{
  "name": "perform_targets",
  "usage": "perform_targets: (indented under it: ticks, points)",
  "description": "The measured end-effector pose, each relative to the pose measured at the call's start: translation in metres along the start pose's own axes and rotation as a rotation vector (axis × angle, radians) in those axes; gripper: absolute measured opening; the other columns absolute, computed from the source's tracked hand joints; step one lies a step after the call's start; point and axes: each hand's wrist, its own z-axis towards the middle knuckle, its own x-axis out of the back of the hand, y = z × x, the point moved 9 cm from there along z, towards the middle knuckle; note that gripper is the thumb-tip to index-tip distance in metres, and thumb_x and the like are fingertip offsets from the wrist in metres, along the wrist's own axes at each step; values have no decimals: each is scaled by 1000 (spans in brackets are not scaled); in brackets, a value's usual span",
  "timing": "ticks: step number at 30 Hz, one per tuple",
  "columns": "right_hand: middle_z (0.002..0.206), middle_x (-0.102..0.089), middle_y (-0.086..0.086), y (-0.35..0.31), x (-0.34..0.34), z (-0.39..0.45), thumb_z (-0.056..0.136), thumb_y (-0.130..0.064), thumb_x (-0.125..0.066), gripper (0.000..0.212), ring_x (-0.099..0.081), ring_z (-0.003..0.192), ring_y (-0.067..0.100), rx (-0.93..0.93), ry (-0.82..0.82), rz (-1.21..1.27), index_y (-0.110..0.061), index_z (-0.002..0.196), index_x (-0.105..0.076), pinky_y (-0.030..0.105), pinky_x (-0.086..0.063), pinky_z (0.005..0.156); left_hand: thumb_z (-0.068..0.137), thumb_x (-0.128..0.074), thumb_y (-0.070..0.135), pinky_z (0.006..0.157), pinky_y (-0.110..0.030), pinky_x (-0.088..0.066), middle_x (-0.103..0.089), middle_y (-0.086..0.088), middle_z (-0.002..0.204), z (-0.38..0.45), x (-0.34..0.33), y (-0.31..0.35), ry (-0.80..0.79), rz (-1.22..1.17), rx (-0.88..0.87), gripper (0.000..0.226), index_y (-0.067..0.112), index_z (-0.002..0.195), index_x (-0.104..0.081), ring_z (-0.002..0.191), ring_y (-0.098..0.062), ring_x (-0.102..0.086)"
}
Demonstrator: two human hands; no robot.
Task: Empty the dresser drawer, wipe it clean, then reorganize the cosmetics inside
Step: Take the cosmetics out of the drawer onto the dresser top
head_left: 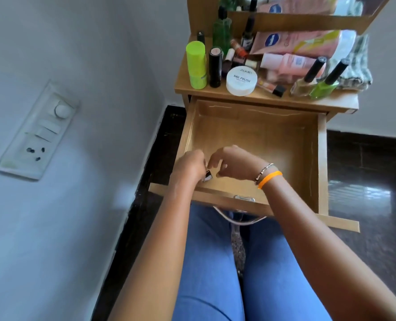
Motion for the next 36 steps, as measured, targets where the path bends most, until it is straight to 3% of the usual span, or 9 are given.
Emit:
perform_targets:
  ticks: [4, 9, 11, 13, 15, 20, 25, 32, 36]
  points:
    - [108, -67, 9, 4, -20, 12, 81, -12, -65, 25, -61, 102, 29, -48, -13, -38, -10, 106, -65, 39, -50, 90, 88, -62, 16, 74, -34, -45, -66, -8, 100, -9, -9, 4, 28, 110, 1, 22, 10, 109, -59, 93, -25, -62]
    - [105, -67, 9, 15, -13, 9, 79, -14, -68, 30, -62, 95, 27, -95, 57, 66, -13, 108, -62, 37, -52, 85, 88, -64, 29, 67, -32, -47, -66, -3, 100, -6, 3, 5, 207, 20, -66, 26, 15, 109, -57, 84, -20, -61]
    - [103, -68, 7, 19, 4, 0, 79, -12, -69, 33, -62, 89, 23, -93, 153, 161, -13, 111, -62, 34, -52, 85, 88, -63, 30, 66, -32, -53, -66, 1, 97, -2, 9, 5, 222, -206, -96, 27, 18, 110, -52, 80, -16, -64]
    - [104, -68, 6, 21, 22, -12, 78, -8, -69, 41, -64, 87, 22, -76, 277, 300, -13, 117, -59, 31, -51, 84, 88, -65, 20, 66, -28, -56, -66, 0, 98, -1, 13, 6, 169, -627, -78, 30, 17, 113, -48, 76, -12, -66]
    - [106, -65, 2, 24, 36, -24, 77, -3, -69, 50, -65, 83, 19, -49, 402, 433, -18, 122, -55, 29, -53, 80, 87, -66, 11, 74, -31, -58, -66, -5, 109, -2, 15, 8, 122, -951, -45, 38, 17, 119, -46, 87, -15, -68]
    - [102, -62, -2, 28, 50, -41, 74, -6, -75, 52, -64, 86, 15, 2, 501, 720, -22, 116, -49, 28, -54, 80, 90, -57, -2, 76, -31, -59, -64, -5, 102, -9, 26, 21, 68, -1381, -94, 44, 11, 129, -43, 86, -16, -69]
    - [88, -61, -9, 25, 70, -46, 74, -13, -76, 33, -58, 76, 4, -35, 622, 569, -15, 101, -58, 8, -46, 70, 86, -63, -1, 74, -24, -59, -64, -10, 104, -17, 43, 38, 111, -1307, -212, 33, 12, 115, -56, 96, -18, -68]
    - [85, -61, -15, 25, 128, -45, 84, -15, -67, 28, -62, 83, 8, 56, 755, 565, -16, 109, -55, 24, -49, 76, 93, -57, 21, 84, -24, -53, -69, 0, 106, -14, 66, 42, 253, -1227, -225, 13, 22, 105, -63, 93, -10, -66]
    - [100, -65, -4, 22, 183, -38, 87, -17, -62, 25, -58, 87, 6, 82, 892, 498, -15, 112, -62, 15, -47, 77, 94, -55, 17, 77, -22, -48, -68, -2, 104, -9, 83, 39, 361, -1196, -223, 14, 26, 95, -65, 88, -9, -62]
